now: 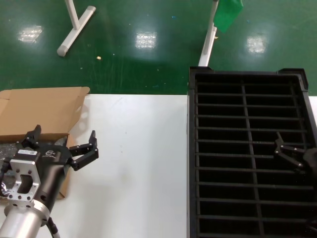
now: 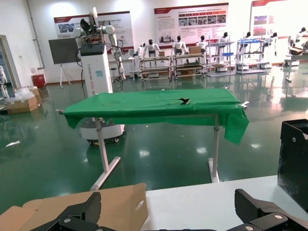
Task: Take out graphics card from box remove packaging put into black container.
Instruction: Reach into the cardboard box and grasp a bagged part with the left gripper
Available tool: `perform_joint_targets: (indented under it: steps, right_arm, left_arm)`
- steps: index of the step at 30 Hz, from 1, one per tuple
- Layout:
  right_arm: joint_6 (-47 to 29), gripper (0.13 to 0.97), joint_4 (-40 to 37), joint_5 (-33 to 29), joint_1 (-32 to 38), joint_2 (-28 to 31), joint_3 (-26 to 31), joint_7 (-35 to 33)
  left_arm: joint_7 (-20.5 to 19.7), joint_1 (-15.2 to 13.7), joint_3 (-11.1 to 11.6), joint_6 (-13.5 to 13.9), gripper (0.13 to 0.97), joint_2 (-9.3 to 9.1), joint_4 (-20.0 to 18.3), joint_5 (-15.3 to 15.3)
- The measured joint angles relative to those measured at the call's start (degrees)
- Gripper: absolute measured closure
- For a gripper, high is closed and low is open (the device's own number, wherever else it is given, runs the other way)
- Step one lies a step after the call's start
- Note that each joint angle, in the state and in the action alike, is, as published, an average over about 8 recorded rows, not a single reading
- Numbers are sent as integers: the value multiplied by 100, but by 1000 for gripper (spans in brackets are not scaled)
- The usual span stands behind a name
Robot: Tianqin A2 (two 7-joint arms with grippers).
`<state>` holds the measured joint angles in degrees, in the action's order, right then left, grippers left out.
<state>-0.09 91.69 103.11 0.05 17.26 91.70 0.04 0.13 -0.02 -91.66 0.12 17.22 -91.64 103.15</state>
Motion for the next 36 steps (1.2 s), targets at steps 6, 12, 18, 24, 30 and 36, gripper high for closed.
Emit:
perform_joint_targets:
  steps: [6,12,18,24,30,36]
  right_arm:
    - [0,129,0,0,0,0,0,0]
    - [0,129,0,0,0,0,0,0]
    - [0,129,0,0,0,0,0,0]
    - [0,129,0,0,0,0,0,0]
    - [0,129,0,0,0,0,0,0]
    - [0,129,0,0,0,0,0,0]
  left_arm:
    - [0,0,0,0,132,0,0,0]
    - [0,0,0,0,132,0,0,0]
    - [0,0,0,0,132,0,0,0]
    - [0,0,0,0,132,0,0,0]
    - [0,0,0,0,132,0,0,0]
    - [0,0,0,0,132,0,0,0]
